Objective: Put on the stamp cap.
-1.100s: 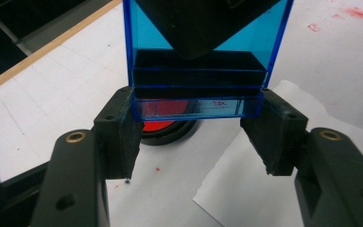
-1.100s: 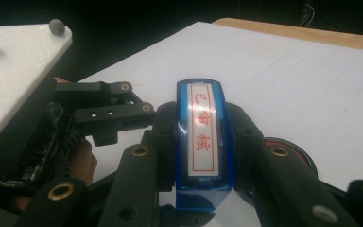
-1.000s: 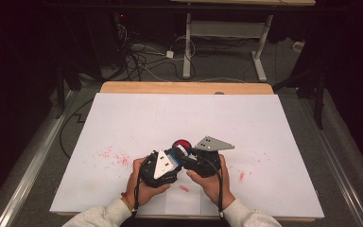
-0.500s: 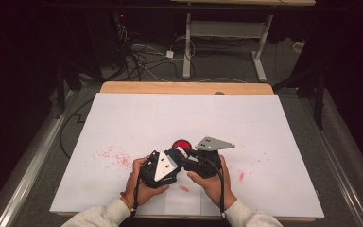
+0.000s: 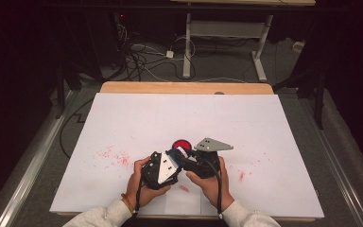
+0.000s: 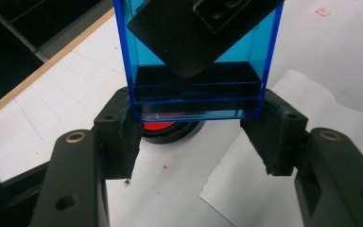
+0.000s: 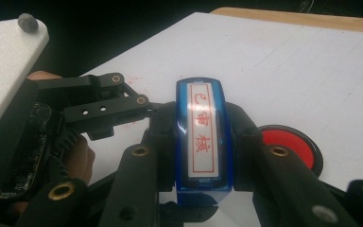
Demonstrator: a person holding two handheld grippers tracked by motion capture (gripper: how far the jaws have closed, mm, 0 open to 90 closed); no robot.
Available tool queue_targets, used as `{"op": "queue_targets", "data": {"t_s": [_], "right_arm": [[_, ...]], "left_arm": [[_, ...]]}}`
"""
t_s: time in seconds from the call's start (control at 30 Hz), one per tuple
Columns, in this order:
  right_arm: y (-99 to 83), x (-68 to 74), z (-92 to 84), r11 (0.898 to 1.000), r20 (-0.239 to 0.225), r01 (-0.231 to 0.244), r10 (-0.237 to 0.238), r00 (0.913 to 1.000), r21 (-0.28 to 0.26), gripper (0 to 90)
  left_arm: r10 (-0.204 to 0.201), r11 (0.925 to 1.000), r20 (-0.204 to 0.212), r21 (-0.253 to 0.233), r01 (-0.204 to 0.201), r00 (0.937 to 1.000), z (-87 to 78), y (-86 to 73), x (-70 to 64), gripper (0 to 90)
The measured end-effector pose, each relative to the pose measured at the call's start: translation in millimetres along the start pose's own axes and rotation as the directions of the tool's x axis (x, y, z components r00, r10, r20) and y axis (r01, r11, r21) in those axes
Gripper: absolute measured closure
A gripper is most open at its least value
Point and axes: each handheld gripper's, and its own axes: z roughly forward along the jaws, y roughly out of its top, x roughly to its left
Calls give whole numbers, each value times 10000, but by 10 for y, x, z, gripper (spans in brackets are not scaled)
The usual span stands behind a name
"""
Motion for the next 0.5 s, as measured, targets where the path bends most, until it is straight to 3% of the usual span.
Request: {"op": "queue_targets", "data": {"t_s": [0.27, 0.5], "right_arm": [[16, -32, -19, 9999, -347, -5, 9, 9994, 135, 697], [13, -72, -28, 9989, -727, -398, 415, 9965, 250, 700]], "left_arm": [[317, 9994, -37, -113, -317, 9995, -34, 13, 0, 393], [706, 9974, -115, -149, -708, 9974, -49, 6, -13, 392]]}}
